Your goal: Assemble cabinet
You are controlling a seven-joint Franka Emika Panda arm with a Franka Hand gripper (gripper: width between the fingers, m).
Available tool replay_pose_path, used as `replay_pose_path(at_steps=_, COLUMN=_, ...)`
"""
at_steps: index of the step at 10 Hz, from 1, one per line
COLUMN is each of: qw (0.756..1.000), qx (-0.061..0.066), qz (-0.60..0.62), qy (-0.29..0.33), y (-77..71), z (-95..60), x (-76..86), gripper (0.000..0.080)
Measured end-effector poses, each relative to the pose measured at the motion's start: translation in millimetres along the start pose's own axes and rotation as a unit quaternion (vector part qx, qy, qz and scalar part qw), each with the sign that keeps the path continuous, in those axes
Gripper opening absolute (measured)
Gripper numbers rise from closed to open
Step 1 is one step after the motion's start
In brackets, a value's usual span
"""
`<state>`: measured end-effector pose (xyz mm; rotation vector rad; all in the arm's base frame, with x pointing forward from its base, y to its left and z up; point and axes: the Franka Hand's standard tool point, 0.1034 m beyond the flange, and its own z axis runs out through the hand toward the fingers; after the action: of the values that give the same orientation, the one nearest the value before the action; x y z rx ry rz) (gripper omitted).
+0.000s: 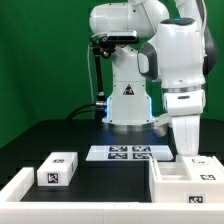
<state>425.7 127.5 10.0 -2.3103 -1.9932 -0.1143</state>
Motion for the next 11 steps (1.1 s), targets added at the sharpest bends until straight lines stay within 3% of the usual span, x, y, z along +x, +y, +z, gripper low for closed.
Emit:
replay_pose_path(at_steps=3, qw=1.0, qx=0.0, qz=0.0, qy=0.0, y=0.2, z=-0.4, x=-0.5, gripper=0.0061)
replay_pose_path(at_steps=4, qw=1.0, qx=0.005, qz=-0.013, qy=-0.008, y=0.7, z=-6.7, x=-6.6, gripper=0.0061)
replay_pose_path(at_steps=8, qw=0.999, qx=0.004, qz=-0.024, qy=-0.038, y=10.3, z=-50.1, x=-32.8, gripper=0.0062)
replay_pose_path(at_steps=11, qw=0.999, qx=0.005, qz=-0.018, qy=-0.038, y=13.1, z=-49.5, x=-42.5, gripper=0.0062)
